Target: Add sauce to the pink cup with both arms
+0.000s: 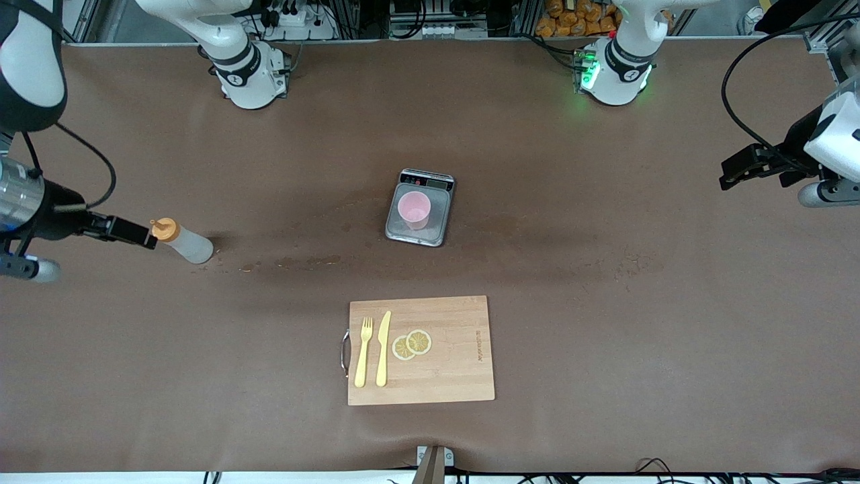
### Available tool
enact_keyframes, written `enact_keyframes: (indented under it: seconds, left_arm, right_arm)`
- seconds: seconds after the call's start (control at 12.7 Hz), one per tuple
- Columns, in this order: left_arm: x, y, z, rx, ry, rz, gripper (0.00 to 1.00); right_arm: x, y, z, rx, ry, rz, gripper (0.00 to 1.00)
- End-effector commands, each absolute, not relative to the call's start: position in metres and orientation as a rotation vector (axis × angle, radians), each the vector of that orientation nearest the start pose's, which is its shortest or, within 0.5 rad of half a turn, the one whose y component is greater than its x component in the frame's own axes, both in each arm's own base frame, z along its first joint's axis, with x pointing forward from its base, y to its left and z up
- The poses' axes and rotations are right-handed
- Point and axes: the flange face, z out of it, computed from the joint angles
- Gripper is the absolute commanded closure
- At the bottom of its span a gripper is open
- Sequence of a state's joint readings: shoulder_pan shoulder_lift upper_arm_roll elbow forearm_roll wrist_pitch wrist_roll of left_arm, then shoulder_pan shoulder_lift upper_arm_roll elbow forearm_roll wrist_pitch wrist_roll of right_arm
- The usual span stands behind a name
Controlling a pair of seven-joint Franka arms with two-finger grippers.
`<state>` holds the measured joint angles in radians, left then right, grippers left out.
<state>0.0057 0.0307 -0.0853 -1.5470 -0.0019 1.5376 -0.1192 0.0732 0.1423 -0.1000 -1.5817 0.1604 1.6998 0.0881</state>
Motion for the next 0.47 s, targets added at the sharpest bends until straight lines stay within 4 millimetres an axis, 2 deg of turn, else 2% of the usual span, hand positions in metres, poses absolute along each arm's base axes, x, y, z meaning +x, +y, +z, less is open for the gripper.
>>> enact_keyframes:
  seconds: [0.0,0.16,0.24,0.4]
  left_arm:
    - [0.556,-0.044,0.619,-3.155,-0.031,0.058,0.00]
    - [0.557,-0.043,0.617,-3.155,-0.034,0.062,0.00]
    - [0.557,-0.043,0.617,-3.155,-0.034,0.063,0.00]
    - [0.556,-0.043,0.618,-3.155,-0.033,0.060,0.00]
  right_arm:
    - [0.572,-0.008,0.549,-3.003,0.068,-0.024,0.00]
    - [0.580,-0.004,0.572,-3.005,0.062,-0.094,0.00]
    - [0.587,-0.008,0.585,-3.010,0.073,-0.134,0.00]
    - [0.601,-0.026,0.594,-3.021,0.106,-0.129,0.00]
